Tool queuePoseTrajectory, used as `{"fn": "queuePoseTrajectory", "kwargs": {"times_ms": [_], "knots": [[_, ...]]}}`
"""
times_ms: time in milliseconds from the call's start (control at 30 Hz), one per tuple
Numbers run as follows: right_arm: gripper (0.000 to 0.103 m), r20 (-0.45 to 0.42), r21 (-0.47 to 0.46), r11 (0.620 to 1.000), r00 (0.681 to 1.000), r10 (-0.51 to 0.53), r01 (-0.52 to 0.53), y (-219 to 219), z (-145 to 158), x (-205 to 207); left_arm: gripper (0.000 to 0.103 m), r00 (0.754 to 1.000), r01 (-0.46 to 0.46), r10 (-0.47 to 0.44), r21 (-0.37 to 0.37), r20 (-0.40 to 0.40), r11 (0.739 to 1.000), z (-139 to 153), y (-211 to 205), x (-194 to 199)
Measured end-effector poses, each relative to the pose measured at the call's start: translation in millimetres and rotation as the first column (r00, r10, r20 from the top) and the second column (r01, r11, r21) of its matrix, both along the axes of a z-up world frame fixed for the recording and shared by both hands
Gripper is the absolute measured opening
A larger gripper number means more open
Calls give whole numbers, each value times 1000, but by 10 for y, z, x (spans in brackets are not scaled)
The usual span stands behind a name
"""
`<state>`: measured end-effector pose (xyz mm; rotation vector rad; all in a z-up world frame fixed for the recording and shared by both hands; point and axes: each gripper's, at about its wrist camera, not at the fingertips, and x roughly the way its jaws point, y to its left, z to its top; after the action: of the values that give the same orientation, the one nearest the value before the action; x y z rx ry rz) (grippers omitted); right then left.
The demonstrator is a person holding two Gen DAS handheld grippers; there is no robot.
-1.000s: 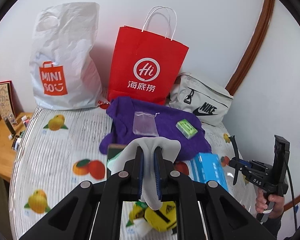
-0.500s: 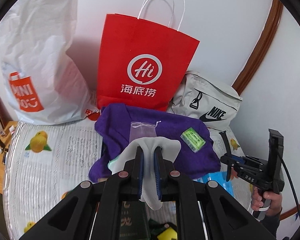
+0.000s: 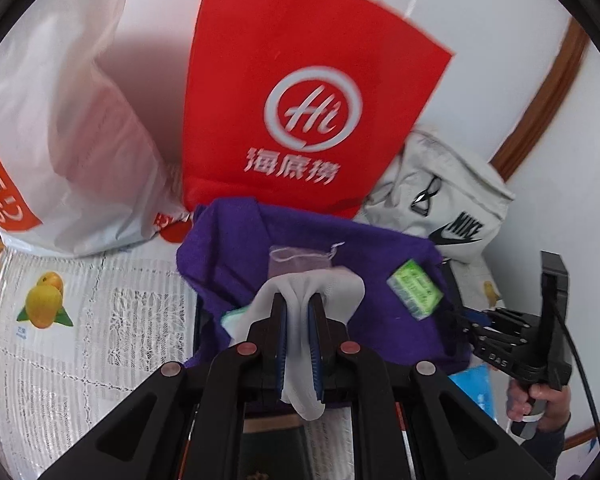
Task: Organize soft objects
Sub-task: 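Lower the glove and strap onto the purple towel with both tools, then grasp the yellow Adidas pouch with the left tool while the right tool moves toward the white sponge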
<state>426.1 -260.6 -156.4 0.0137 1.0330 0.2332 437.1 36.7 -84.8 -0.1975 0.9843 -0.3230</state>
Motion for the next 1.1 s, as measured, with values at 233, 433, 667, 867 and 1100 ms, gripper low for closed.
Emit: {"fn": "queuePoseTrajectory", "kwargs": {"times_ms": [233, 433, 667, 867, 1100], "knots": [[20, -50, 3, 1000, 999, 8, -7, 4, -145, 101, 10, 995, 32, -29, 32, -93, 999, -378, -146, 191], [20, -73, -13, 1000, 997, 12, -13, 43, -232, 185, 11, 992, 45, -39, 48, -118, 998, -487, -283, 302], [46, -60, -17, 1000, 998, 11, -12, 45, -258, 205, 46, 995, 32, -25, 77, -100, 997, -451, -256, 289], [47, -36, -14, 1000, 999, 11, -11, 33, -143, 133, 54, 996, 8, 0, 86, -90, 996, -334, -220, 302], [47, 2, -2, 1000, 1000, -16, 16, -38, 48, -56, 57, 997, -7, 15, 105, -72, 994, -178, -148, 119]]}}
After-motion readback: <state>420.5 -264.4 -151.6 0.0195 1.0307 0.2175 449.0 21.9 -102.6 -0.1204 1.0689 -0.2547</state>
